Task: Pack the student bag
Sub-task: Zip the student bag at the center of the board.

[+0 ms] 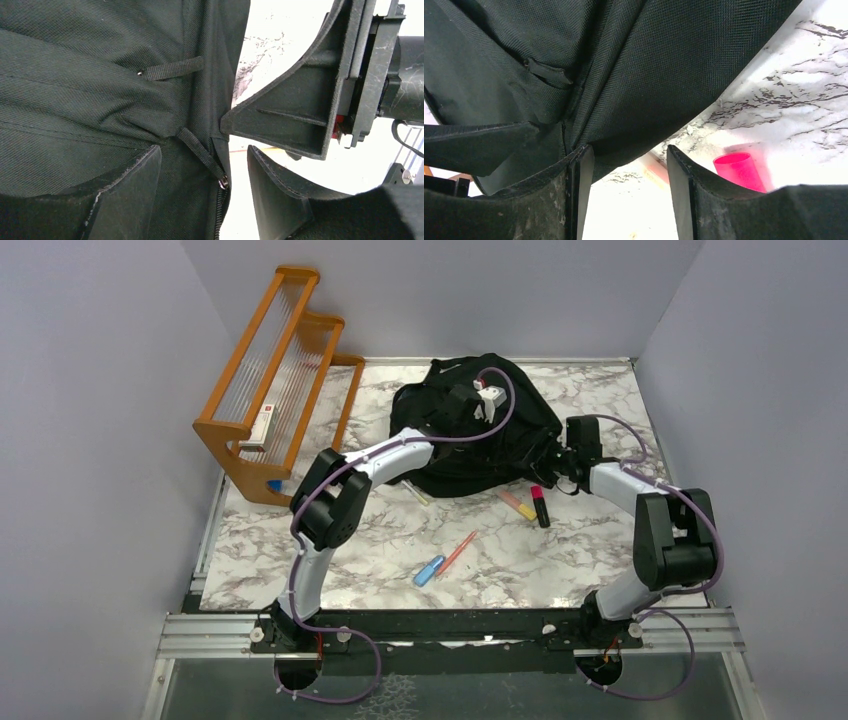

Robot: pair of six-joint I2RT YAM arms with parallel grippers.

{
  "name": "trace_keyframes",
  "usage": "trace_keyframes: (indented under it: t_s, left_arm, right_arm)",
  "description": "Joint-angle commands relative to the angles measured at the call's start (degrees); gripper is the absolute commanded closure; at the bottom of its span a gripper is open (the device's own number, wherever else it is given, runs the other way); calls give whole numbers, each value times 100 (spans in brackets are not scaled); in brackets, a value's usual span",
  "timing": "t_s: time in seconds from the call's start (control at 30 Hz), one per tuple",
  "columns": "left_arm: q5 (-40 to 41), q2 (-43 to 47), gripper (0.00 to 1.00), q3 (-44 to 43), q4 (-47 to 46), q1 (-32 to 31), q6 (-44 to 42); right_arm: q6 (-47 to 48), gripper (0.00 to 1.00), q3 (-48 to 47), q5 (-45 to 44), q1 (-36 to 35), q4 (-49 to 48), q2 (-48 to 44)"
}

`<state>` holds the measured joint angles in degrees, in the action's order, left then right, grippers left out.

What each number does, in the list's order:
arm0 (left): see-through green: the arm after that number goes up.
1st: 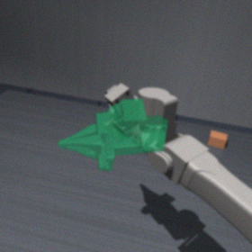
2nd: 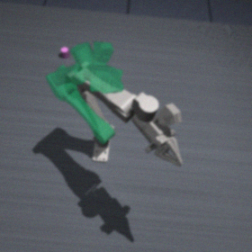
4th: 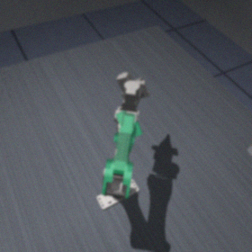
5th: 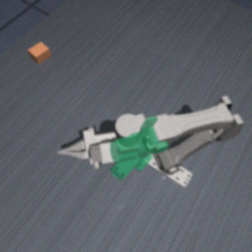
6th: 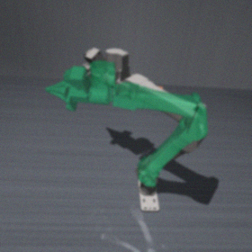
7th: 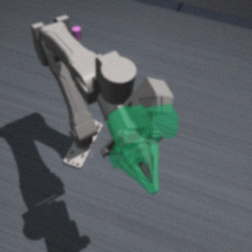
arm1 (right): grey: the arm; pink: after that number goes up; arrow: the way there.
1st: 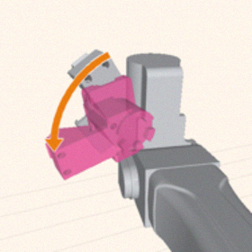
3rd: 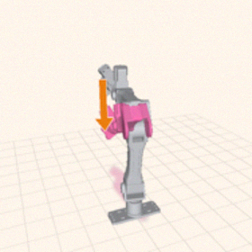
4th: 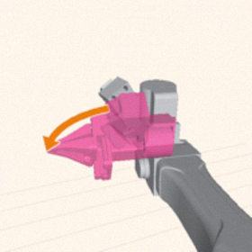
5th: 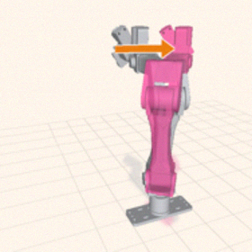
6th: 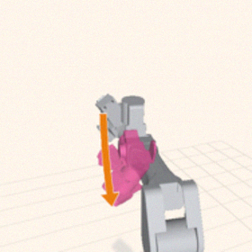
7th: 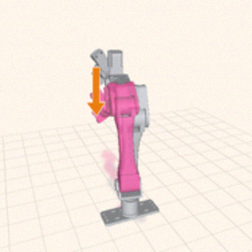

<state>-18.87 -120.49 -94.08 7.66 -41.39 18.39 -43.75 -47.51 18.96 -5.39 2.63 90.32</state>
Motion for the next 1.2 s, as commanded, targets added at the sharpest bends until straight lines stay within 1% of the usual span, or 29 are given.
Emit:
trace_keyframes:
  t_s: [0.0, 0.1, 0.27, 0.37, 0.5, 0.63, 0.77, 0.9, 0.97, 1.03, 1.07, 1.13, 1.17]
  left_arm:
    - [-182, -131, 37, -136, 117, -95, -11]
    - [-196, -177, 39, -100, 121, -89, 19]
    - [-270, -354, 41, -226, 194, -111, 20]
    - [-252, -417, 44, -273, 286, -107, -21]
    - [-239, -443, 54, -285, 337, -107, -40]
    - [-205, -390, 68, -318, 265, -107, -29]
    - [-257, -243, 78, -257, 7, -108, 29]
    - [-380, -101, 93, -130, -347, -100, 100]
    - [-426, -44, 97, -58, -483, -103, 124]
    - [-445, 8, 97, 47, -635, -95, 167]
    - [-462, 13, 95, 81, -689, -90, 191]
    - [-494, -1, 83, 94, -732, -75, 239]
    - [-514, -15, 80, 103, -741, -76, 270]
  right_arm:
    - [0, 43, 10, 169, 43, -211, 117]
    - [60, 47, 21, 172, 45, -213, 117]
    - [77, 51, 82, 172, 55, -331, 86]
    - [69, 53, 120, 179, 63, -401, 71]
    - [96, 53, 113, 192, 64, -383, 66]
    - [145, 54, 134, 150, 72, -369, 39]
    - [173, 55, 128, 153, 73, -351, 21]
    - [191, 55, 136, 143, 73, -351, 12]
    - [191, 55, 138, 167, 73, -368, 20]
    - [199, 55, 141, 189, 73, -377, 27]
    - [215, 55, 146, 197, 73, -378, 27]
    - [225, 55, 150, 198, 77, -369, 32]
    - [226, 55, 156, 196, 74, -373, 26]
